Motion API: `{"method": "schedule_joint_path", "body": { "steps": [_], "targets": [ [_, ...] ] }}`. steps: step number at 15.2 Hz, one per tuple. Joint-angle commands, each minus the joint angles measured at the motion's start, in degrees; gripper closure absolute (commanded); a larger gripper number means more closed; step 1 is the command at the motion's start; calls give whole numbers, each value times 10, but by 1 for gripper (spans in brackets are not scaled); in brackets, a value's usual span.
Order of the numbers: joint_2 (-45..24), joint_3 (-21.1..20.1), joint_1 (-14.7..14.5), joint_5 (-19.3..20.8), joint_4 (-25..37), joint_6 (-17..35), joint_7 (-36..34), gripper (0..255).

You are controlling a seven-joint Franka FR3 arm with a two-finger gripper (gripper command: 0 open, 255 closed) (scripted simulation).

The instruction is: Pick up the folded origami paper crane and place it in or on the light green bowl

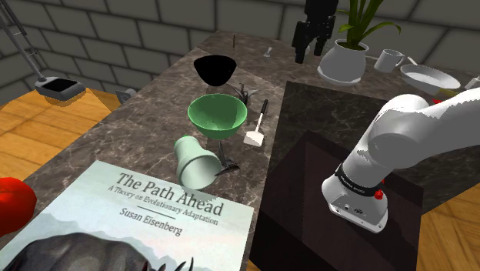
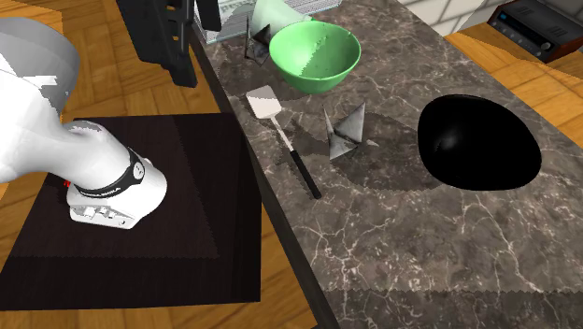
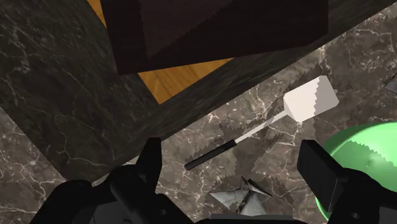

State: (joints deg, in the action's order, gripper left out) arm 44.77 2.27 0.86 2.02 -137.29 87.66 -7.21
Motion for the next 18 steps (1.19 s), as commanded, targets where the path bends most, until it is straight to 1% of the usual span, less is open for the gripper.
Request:
{"method": "schedule_joint_path", "body": {
  "steps": [1,6,10,14,18],
  "targets": [
    [0,0,0,0,0,0,0,0],
    [-66,28,-18,1,-26,113,63,0],
    [-133,49,-35,-5,-31,200,115,0],
    [-210,67,-55,-22,-21,280,171,0],
    [-292,82,-76,-50,3,349,233,0]
  ]
}}
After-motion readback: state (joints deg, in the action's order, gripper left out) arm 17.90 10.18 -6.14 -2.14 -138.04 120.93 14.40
